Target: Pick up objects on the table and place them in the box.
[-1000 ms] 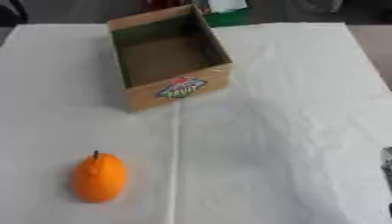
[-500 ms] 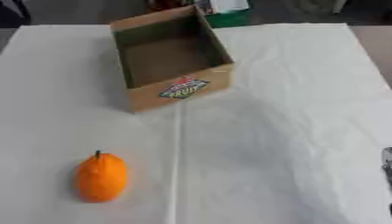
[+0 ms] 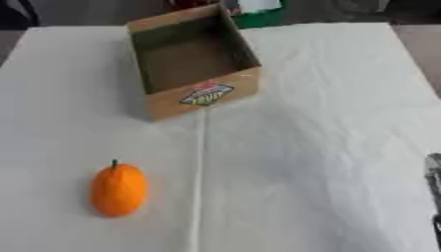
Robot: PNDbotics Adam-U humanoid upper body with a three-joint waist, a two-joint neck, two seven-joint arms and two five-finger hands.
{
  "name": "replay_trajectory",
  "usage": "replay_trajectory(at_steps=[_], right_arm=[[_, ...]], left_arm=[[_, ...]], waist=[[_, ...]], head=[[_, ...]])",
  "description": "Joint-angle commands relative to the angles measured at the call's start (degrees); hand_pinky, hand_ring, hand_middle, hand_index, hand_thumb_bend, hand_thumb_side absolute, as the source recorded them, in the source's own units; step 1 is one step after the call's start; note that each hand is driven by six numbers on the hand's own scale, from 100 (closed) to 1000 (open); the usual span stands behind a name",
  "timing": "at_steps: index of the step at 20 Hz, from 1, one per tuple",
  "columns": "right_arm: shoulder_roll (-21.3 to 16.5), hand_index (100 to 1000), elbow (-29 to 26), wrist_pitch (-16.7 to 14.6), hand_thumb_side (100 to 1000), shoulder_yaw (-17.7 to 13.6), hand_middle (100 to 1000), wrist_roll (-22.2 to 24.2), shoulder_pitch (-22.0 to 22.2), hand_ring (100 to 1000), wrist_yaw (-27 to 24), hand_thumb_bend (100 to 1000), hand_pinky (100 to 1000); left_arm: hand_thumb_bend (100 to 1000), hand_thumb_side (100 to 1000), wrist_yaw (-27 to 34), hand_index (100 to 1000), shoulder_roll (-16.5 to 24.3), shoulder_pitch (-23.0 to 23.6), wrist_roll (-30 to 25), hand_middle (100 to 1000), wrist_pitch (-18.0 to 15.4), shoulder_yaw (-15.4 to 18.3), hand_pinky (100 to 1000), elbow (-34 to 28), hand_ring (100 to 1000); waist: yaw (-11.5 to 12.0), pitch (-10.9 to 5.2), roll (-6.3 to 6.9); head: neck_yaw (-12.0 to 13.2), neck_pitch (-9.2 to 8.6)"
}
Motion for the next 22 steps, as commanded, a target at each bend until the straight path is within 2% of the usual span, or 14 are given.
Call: replay_trajectory(at_steps=[1,3,4,5,8,13,17,18,19,22], right_arm=[[-1.8,824,-0.8,0.0,1000,-0.1,704,0.2,-0.2,809,-0.1,100,795],[-1.9,824,-0.8,0.0,1000,-0.1,704,0.3,0.0,809,-0.1,100,796],[-1.9,824,-0.8,0.0,1000,-0.1,704,0.3,0.1,809,-0.1,100,796],[-1.9,824,-0.8,0.0,1000,0.0,703,0.3,0.1,809,-0.1,100,795],[-2.0,824,-0.8,0.1,1000,0.1,703,0.5,0.1,809,-0.1,100,795],[-2.0,823,-0.8,0.3,1000,0.3,702,0.7,0.3,810,0.0,100,796],[-1.8,823,-0.8,0.5,1000,0.4,701,0.9,0.3,810,0.0,100,797],[-1.8,823,-0.8,0.5,1000,0.4,701,1.0,0.3,810,0.0,100,797],[-1.8,823,-0.8,0.6,1000,0.4,701,1.0,0.3,810,0.0,100,797],[-1.7,823,-0.8,0.6,1000,0.4,701,1.1,0.4,811,0.1,100,798]], left_arm=[[255,1000,-4.8,913,5.9,-2.0,-8.8,723,2.6,-2.6,503,-0.9,616],[395,1000,-7.1,912,7.9,-3.1,-15.0,733,3.2,-4.4,508,-1.1,631],[422,1000,-8.1,912,8.8,-3.7,-18.1,737,3.1,-5.2,509,-1.2,636],[550,1000,-9.1,915,9.8,-4.3,-21.2,745,2.7,-6.1,509,-1.2,648],[709,1000,-9.6,921,12.1,-6.0,-29.7,757,0.3,-8.9,510,-1.2,661],[701,1000,-8.3,938,13.5,-8.2,-38.9,764,-2.5,-12.3,514,-1.2,672],[669,1000,-8.6,951,12.3,-9.9,-41.7,774,-3.4,-14.6,523,-1.2,686],[634,1000,-8.4,954,12.1,-10.2,-42.7,775,-3.4,-15.4,526,-1.2,688],[541,1000,-8.0,958,11.8,-10.4,-43.5,774,-3.2,-16.1,535,-1.2,693],[523,1000,-6.1,964,11.1,-11.0,-45.9,781,-1.4,-18.0,544,-1.2,704]], waist=[[-0.2,-1.37,-0.09],[-0.3,-1.51,-0.09],[-0.3,-1.56,-0.09],[-0.3,-1.60,-0.06],[-0.3,-1.67,-0.02],[-0.2,-1.69,0.09],[0.0,-1.66,0.12],[0.1,-1.65,0.15],[0.1,-1.64,0.17],[0.1,-1.54,0.26]], head=[[-0.4,1.41],[-0.3,1.57],[-0.2,1.54],[-0.2,1.42],[0.0,0.92],[0.1,0.38],[-0.1,0.22],[-0.1,0.21],[0.0,0.20],[-0.1,0.16]])
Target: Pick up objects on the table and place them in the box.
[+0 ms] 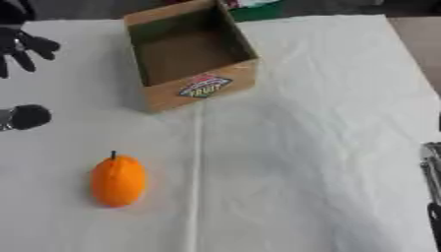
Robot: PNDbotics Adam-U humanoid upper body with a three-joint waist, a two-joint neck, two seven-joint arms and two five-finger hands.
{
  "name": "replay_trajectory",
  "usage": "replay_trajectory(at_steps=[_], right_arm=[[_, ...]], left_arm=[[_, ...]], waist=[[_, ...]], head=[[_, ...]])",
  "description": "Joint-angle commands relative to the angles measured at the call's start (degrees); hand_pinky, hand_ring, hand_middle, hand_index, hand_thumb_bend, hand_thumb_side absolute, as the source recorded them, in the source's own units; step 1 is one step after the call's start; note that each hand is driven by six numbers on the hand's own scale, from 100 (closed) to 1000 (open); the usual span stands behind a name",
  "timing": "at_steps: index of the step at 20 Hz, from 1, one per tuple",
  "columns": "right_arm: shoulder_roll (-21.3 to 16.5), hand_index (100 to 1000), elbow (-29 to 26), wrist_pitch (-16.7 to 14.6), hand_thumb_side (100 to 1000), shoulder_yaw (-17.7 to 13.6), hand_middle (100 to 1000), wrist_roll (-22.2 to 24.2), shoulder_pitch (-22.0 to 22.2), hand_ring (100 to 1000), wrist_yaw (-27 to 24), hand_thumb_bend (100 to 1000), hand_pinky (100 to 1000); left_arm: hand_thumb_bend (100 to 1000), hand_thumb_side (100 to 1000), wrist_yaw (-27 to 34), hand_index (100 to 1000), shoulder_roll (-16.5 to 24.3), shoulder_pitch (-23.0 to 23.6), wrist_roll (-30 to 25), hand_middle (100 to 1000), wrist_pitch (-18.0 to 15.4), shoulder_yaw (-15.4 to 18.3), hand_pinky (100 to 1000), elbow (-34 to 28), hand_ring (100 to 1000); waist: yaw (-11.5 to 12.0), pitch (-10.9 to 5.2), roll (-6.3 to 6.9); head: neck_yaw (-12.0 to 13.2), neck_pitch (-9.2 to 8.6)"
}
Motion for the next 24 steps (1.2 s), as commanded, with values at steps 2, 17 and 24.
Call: replay_trajectory(at_steps=[2,17,24], right_arm=[[-1.2,823,-0.8,0.1,1000,-0.1,701,0.3,-0.1,811,0.1,100,798],[-0.9,823,-0.8,0.3,1000,0.0,700,0.7,0.0,812,0.2,100,800],[-0.9,822,-0.8,0.4,1000,0.1,699,0.9,0.0,812,0.1,100,800]], left_arm=[[470,1000,1.8,961,0.2,-1.6,-2.7,782,1.7,-1.8,545,-0.9,705],[596,944,-2.4,972,-1.7,-2.8,-1.8,814,-1.0,-6.5,557,-0.9,742],[718,899,-4.9,946,-1.6,-2.0,-6.8,813,-4.7,-7.2,568,-0.9,759]], waist=[[0.1,-0.96,0.18],[0.8,-1.11,0.27],[1.0,-1.37,0.20]], head=[[-0.1,-0.65],[-0.2,-0.74],[-0.3,-0.76]])
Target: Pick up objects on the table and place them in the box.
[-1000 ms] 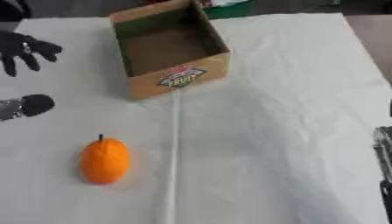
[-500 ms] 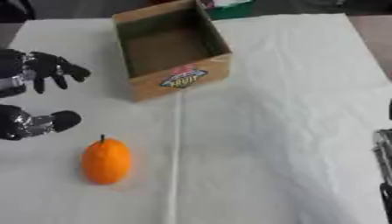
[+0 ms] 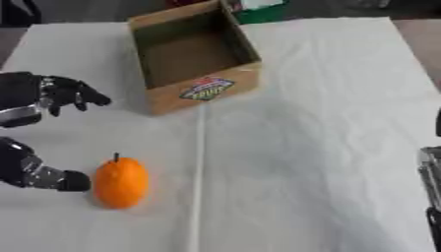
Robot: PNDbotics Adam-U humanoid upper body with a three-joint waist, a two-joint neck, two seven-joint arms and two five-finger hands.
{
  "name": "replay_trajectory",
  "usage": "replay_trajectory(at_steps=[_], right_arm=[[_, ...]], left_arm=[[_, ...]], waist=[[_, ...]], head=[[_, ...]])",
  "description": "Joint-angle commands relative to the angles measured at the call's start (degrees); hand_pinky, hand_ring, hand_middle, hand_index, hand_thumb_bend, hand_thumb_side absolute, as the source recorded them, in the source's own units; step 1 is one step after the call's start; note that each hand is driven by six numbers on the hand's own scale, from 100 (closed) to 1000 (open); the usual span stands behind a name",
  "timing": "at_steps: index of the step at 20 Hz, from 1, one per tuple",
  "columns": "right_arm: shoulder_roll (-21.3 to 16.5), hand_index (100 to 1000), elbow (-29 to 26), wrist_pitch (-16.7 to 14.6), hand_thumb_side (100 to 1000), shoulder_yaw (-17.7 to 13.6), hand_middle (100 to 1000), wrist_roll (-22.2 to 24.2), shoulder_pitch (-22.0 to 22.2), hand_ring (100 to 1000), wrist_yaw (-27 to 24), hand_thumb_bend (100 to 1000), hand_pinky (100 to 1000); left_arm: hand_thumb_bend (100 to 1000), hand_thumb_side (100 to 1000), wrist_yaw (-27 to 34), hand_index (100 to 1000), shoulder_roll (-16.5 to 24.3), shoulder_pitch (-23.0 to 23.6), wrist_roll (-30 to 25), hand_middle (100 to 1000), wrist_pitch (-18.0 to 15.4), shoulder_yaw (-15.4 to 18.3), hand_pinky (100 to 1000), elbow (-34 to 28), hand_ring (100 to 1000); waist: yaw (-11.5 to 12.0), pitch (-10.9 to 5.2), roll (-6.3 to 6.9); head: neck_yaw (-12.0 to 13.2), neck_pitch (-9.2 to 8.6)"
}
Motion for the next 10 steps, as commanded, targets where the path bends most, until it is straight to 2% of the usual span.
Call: replay_trajectory(at_steps=[1,2,3,7,8,10], right_arm=[[-0.9,822,-0.8,-0.1,1000,-0.2,699,0.3,-0.4,812,0.0,100,800],[-0.9,822,-0.8,-0.1,1000,-0.1,698,0.3,-0.4,812,0.0,100,799],[-0.9,822,-0.8,-0.1,1000,-0.1,698,0.3,-0.4,812,0.0,100,799],[-1.0,822,-0.8,-0.1,1000,-0.2,698,0.3,-0.4,811,0.0,100,799],[-1.0,822,-0.8,-0.1,1000,-0.2,698,0.3,-0.4,811,0.0,100,799],[-0.9,822,-0.8,-0.1,1000,-0.2,698,0.3,-0.4,812,0.0,100,799]], left_arm=[[718,899,-1.2,946,1.0,-0.5,-1.4,813,-1.3,0.1,568,-0.9,759],[617,891,-1.0,946,0.8,-0.5,-1.6,812,-1.4,0.0,571,-0.9,758],[612,890,-0.6,947,0.7,-0.5,-1.8,814,-1.5,-0.1,571,-0.9,759],[679,891,-0.5,951,0.5,-0.7,-2.2,821,-1.6,0.0,568,-0.9,766],[655,886,-1.2,950,0.4,-0.8,-2.0,825,-1.8,0.3,563,-0.9,771],[694,878,-4.0,950,0.1,-0.9,-1.5,828,-2.6,0.8,562,-0.9,774]], waist=[[0.1,-1.31,-0.11],[0.2,-1.30,-0.17],[0.2,-1.29,-0.23],[0.5,-1.31,-0.50],[0.6,-1.36,-0.56],[0.8,-1.40,-0.68]], head=[[-0.2,-0.37],[-0.2,-0.39],[-0.2,-0.33],[-0.2,-0.01],[-0.3,0.01],[-0.3,-0.02]])
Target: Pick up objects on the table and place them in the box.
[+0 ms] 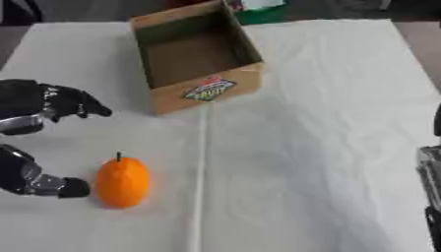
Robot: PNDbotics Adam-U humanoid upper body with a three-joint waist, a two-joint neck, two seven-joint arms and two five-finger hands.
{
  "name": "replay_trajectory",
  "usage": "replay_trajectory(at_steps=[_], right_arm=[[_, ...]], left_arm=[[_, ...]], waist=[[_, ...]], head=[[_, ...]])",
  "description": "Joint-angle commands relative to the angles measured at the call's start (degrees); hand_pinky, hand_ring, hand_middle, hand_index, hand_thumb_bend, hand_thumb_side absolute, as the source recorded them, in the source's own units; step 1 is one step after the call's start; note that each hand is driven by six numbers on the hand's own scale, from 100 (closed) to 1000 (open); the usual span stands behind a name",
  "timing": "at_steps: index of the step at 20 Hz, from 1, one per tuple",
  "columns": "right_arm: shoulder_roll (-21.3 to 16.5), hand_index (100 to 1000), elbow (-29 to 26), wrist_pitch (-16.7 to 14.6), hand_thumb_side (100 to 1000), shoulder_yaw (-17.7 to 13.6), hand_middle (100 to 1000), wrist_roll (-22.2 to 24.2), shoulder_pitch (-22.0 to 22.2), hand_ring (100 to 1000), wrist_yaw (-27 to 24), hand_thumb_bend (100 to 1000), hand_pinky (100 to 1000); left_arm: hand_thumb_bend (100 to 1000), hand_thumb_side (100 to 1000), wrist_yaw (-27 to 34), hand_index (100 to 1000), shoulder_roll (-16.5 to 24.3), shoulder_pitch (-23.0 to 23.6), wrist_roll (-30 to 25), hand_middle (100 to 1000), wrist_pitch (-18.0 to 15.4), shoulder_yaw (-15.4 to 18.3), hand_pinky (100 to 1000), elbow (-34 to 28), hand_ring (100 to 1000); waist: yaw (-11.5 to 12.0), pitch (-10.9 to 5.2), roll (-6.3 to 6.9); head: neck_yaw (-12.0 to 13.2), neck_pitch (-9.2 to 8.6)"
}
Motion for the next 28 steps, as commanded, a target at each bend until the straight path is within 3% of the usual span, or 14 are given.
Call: replay_trajectory(at_steps=[1,10,16,21,26,28], right_arm=[[-0.8,822,-0.8,-0.1,1000,-0.1,698,0.2,-0.4,812,0.0,100,799],[-0.6,821,-0.8,0.1,1000,0.1,697,0.7,-0.5,813,0.0,100,801],[-0.6,821,-0.8,0.2,1000,0.3,697,1.1,-0.7,814,0.1,100,801],[-0.5,821,-0.8,0.2,1000,0.5,696,1.4,-0.9,814,0.0,100,801],[-0.5,822,-0.8,0.3,1000,0.5,696,1.5,-1.0,814,0.0,100,801],[-0.5,821,-0.8,0.3,1000,0.5,696,1.5,-1.0,814,0.0,100,801]], left_arm=[[696,876,-3.4,949,0.1,-0.9,0.2,828,-1.1,0.8,561,-0.9,775],[590,901,-13.3,937,-3.9,-0.5,1.9,833,-3.2,-2.5,553,-0.9,786],[597,900,-19.6,936,-7.5,1.9,2.0,836,-3.5,-2.7,556,0.7,788],[492,903,-22.8,934,-8.3,2.7,1.8,839,-4.3,-2.9,556,1.5,793],[550,869,-23.5,945,-8.8,3.7,-0.5,853,-4.9,-2.9,580,2.6,822],[650,857,-24.0,956,-9.0,3.9,-1.7,855,-5.5,-2.6,582,3.1,824]], waist=[[0.1,-1.25,-0.16],[0.0,-0.79,-0.40],[0.0,-0.28,-0.66],[0.1,-0.13,-0.71],[0.1,-0.02,-0.81],[0.1,0.01,-0.83]], head=[[-0.1,-0.07],[-0.1,-0.55],[-0.1,-0.94],[0.0,-1.13],[-0.3,-1.26],[-0.3,-1.32]])
